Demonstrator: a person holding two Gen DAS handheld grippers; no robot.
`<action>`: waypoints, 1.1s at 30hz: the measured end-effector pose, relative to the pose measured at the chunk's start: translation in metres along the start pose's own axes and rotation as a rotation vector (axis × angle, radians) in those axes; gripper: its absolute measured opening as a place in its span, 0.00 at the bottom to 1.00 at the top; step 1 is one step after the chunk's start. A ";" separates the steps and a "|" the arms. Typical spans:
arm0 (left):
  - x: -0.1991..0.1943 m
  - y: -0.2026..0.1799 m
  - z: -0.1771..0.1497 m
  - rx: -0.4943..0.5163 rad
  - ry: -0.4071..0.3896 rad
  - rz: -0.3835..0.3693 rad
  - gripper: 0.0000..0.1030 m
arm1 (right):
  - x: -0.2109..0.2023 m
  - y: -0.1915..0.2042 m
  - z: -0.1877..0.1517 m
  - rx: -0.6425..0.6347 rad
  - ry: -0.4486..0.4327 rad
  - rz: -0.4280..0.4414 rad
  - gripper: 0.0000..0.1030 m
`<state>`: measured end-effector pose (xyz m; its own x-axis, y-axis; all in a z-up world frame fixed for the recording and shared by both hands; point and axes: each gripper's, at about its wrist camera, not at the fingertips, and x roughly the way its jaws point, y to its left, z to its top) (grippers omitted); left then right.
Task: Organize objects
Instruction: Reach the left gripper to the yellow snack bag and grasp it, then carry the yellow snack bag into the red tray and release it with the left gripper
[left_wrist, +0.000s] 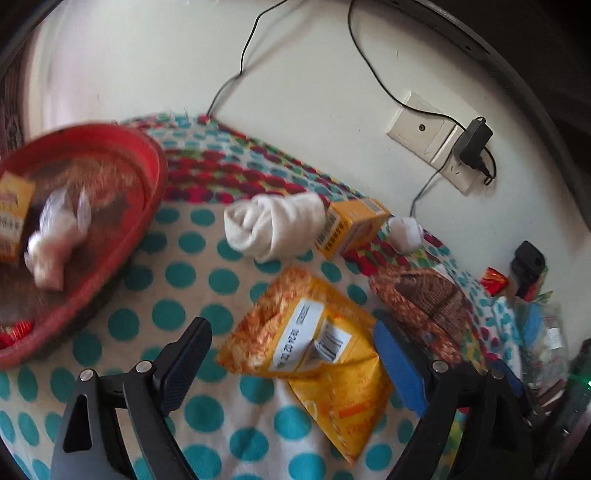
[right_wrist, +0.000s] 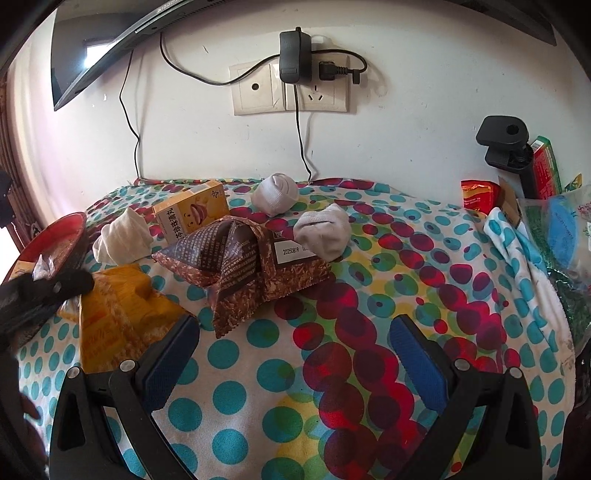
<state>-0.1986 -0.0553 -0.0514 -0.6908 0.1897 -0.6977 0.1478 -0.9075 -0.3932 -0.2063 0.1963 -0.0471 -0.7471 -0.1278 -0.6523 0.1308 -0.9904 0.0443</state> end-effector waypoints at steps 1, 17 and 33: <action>-0.001 0.002 -0.002 -0.031 0.009 -0.015 0.89 | -0.001 0.000 0.000 -0.002 -0.003 -0.003 1.00; 0.033 -0.068 0.007 0.236 0.048 0.056 0.56 | 0.001 -0.002 -0.001 0.005 0.009 0.021 1.00; -0.050 -0.055 0.014 0.571 -0.161 0.277 0.50 | 0.002 0.003 -0.001 -0.011 0.005 0.016 1.00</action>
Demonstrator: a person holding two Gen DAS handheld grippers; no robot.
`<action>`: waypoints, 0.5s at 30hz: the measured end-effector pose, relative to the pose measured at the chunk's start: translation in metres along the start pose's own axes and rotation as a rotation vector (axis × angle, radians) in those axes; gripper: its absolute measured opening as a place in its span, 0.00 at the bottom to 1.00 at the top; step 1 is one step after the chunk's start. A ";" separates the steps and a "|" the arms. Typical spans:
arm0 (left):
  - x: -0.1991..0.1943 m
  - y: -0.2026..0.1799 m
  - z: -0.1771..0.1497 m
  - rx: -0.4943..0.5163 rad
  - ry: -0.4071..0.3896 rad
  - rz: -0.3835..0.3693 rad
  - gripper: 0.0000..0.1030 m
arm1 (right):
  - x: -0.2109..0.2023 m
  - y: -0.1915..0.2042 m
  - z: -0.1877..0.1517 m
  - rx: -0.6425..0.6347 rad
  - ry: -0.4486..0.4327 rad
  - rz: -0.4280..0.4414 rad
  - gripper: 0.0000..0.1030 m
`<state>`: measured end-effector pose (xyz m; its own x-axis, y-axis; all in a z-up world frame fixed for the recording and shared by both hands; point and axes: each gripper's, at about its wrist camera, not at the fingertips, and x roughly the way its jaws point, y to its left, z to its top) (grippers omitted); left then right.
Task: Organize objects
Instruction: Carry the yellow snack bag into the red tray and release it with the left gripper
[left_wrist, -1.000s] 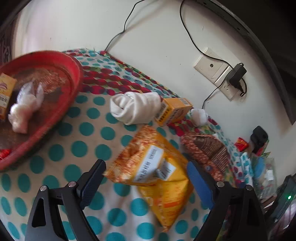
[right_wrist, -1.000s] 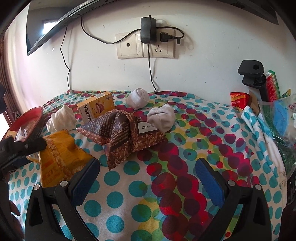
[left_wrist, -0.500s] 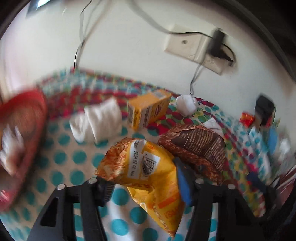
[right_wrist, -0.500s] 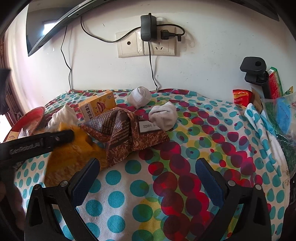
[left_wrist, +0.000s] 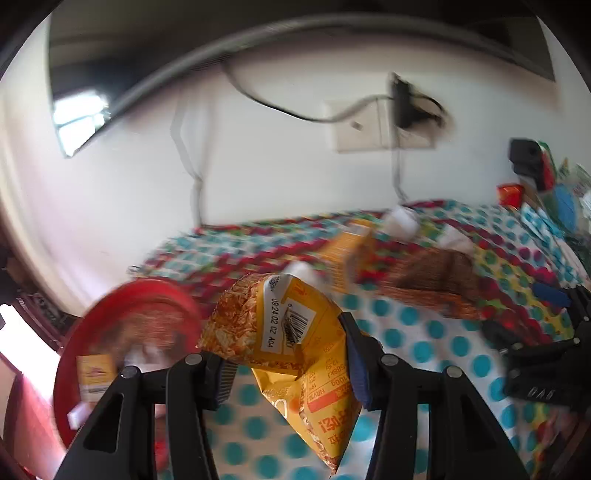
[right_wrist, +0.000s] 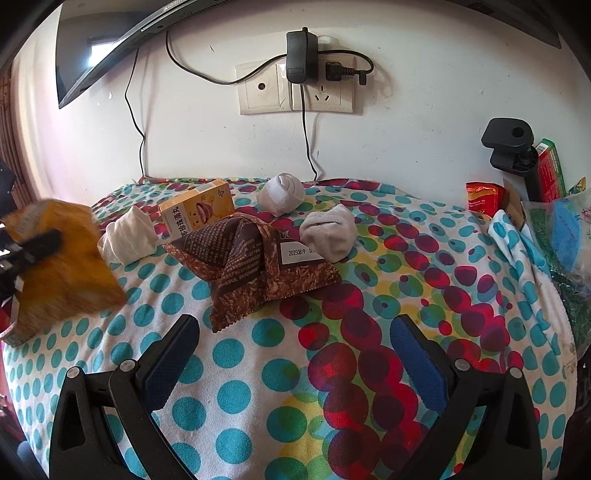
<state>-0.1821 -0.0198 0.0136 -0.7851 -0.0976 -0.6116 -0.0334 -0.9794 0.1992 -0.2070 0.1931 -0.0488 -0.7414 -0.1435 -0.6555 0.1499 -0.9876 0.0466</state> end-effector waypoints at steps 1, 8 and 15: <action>-0.004 0.015 0.000 -0.016 -0.002 0.012 0.50 | 0.000 0.001 0.000 -0.003 0.001 -0.001 1.00; -0.024 0.145 -0.024 -0.186 0.038 0.133 0.50 | 0.001 0.004 -0.001 -0.022 0.001 -0.006 1.00; -0.043 0.236 -0.079 -0.296 0.094 0.237 0.50 | 0.000 0.006 -0.001 -0.030 0.000 -0.009 1.00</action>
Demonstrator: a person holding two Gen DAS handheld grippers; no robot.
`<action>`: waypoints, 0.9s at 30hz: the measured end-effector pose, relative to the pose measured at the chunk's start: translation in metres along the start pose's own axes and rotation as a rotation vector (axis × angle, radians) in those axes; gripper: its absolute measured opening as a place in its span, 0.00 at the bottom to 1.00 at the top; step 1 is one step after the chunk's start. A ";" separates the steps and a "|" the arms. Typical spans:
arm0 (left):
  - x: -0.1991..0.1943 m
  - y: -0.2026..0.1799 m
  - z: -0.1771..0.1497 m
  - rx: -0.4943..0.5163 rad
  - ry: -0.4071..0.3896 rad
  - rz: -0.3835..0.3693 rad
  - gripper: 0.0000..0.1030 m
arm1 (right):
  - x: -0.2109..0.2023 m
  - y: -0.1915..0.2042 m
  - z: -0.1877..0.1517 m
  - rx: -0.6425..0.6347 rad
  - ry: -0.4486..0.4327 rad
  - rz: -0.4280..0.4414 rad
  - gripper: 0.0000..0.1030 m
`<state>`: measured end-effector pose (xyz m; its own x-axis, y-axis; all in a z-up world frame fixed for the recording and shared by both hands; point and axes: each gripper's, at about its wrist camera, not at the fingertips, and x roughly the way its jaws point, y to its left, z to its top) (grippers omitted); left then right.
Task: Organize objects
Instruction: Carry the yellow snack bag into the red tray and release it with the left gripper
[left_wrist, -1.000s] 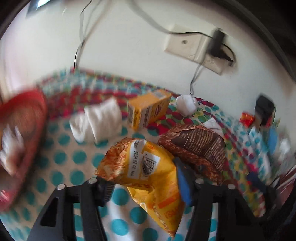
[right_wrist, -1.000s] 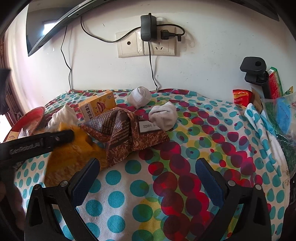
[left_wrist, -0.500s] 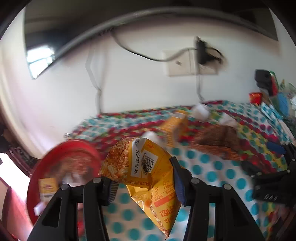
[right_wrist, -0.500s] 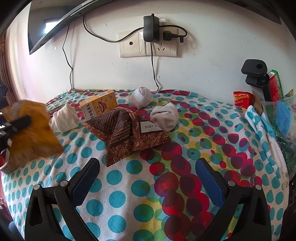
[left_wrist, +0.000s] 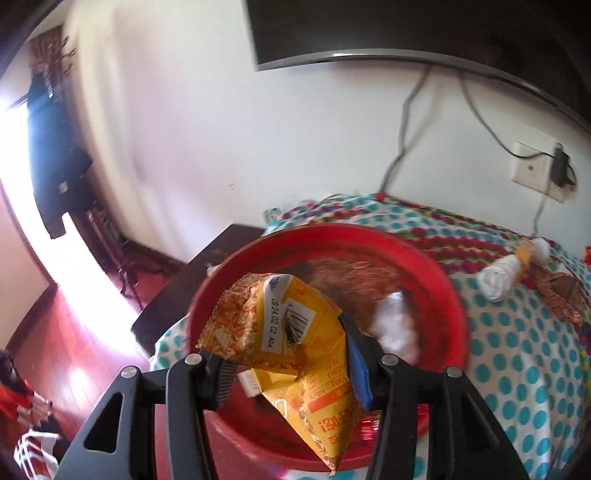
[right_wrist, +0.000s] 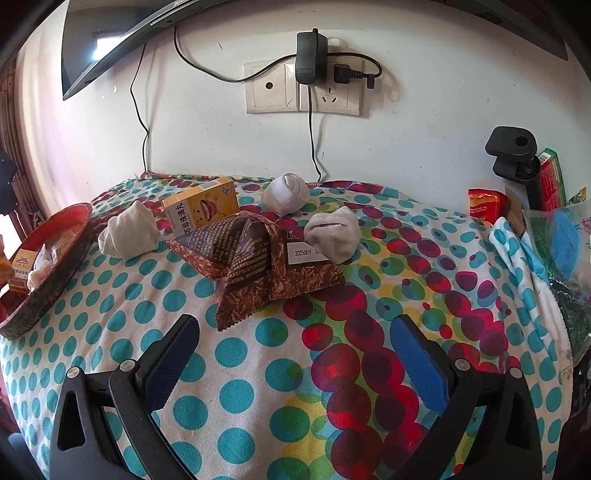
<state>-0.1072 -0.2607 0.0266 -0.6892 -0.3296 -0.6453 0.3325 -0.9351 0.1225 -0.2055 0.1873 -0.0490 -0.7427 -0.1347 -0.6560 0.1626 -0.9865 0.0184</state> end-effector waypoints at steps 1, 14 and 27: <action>0.005 0.013 0.000 -0.018 0.007 0.018 0.50 | 0.000 0.000 0.000 0.001 0.001 0.004 1.00; 0.065 0.029 0.078 -0.117 0.029 0.053 0.50 | 0.006 0.008 0.000 -0.042 0.024 -0.022 1.00; 0.153 -0.026 0.073 -0.102 0.190 0.073 0.52 | 0.007 0.009 -0.001 -0.054 0.028 -0.020 1.00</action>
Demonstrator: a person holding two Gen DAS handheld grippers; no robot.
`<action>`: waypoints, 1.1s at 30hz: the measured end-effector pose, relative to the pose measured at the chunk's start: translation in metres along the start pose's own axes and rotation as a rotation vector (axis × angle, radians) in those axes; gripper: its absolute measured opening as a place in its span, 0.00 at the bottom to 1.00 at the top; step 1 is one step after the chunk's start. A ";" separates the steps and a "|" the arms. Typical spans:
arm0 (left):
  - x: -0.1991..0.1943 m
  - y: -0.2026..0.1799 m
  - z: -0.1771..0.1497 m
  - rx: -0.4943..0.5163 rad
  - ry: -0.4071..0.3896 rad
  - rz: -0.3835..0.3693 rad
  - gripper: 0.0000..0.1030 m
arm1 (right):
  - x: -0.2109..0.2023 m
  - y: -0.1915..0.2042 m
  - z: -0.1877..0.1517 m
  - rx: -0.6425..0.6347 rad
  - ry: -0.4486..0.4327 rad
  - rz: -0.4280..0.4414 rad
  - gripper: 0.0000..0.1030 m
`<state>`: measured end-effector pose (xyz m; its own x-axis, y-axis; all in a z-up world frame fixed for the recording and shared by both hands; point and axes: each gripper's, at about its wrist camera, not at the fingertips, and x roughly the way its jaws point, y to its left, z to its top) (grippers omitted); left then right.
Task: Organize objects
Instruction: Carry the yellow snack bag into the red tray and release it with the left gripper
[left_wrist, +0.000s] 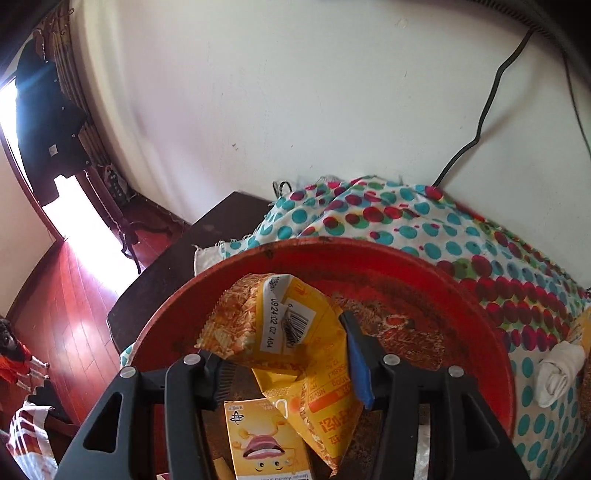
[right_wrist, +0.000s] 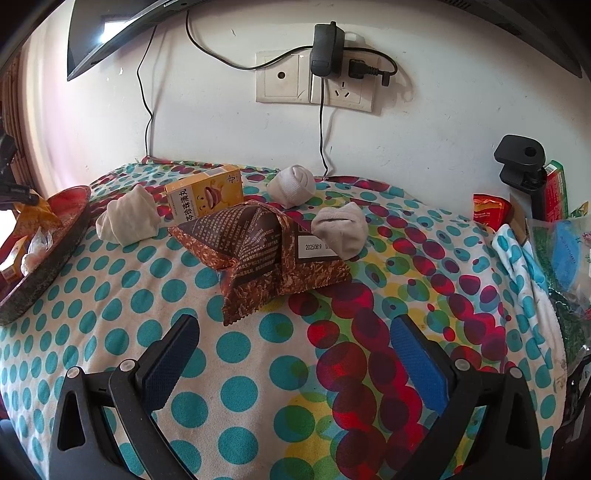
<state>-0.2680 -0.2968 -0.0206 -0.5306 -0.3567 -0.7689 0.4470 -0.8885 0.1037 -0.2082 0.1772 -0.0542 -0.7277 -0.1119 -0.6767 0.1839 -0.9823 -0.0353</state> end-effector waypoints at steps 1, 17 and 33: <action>0.003 0.002 -0.001 -0.012 0.004 0.004 0.54 | 0.000 0.000 0.000 0.001 -0.001 0.000 1.00; -0.045 0.009 -0.024 0.107 -0.119 0.094 0.88 | 0.002 0.001 -0.001 -0.006 0.011 -0.006 1.00; -0.184 -0.028 -0.217 0.161 -0.295 -0.310 0.88 | 0.013 0.026 0.031 -0.082 0.018 -0.032 1.00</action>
<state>-0.0266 -0.1437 -0.0187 -0.8147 -0.1132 -0.5688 0.1297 -0.9915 0.0115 -0.2332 0.1456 -0.0410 -0.7225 -0.0771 -0.6871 0.2145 -0.9697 -0.1167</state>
